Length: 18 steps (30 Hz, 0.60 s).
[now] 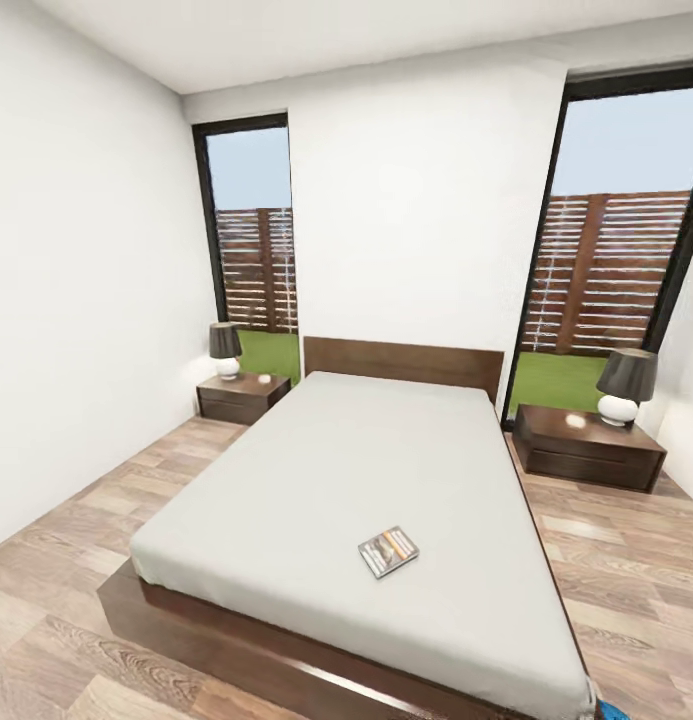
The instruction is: In the bedroom, move the book from the bed onto either nightstand, and place the two sandals side by side next to the bed.
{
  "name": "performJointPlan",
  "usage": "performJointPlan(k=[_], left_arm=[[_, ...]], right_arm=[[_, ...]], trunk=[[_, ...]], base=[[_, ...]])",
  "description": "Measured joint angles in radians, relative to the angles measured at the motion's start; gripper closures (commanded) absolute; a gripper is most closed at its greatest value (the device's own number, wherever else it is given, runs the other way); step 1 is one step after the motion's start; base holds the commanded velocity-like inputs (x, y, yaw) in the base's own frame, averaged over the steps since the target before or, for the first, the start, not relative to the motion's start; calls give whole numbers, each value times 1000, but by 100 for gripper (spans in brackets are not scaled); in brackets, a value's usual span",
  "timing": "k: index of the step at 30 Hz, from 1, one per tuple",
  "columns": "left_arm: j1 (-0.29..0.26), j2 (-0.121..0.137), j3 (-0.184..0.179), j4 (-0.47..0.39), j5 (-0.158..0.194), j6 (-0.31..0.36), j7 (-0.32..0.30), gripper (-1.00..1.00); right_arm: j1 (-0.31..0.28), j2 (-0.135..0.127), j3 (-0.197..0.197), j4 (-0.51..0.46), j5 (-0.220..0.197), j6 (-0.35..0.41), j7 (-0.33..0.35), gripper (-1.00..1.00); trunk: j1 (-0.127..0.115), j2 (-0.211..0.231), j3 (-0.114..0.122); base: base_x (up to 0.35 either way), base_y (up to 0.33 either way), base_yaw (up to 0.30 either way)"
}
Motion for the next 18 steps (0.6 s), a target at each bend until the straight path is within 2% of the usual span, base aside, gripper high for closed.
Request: performJointPlan(k=[18], left_arm=[[0, 3, 3, 0, 3, -1, -1, -100]], right_arm=[[0, 0, 0, 0, 0, 0, 0, -100]], trunk=[[0, 0, 0]], base=[[84, 138, -273]])
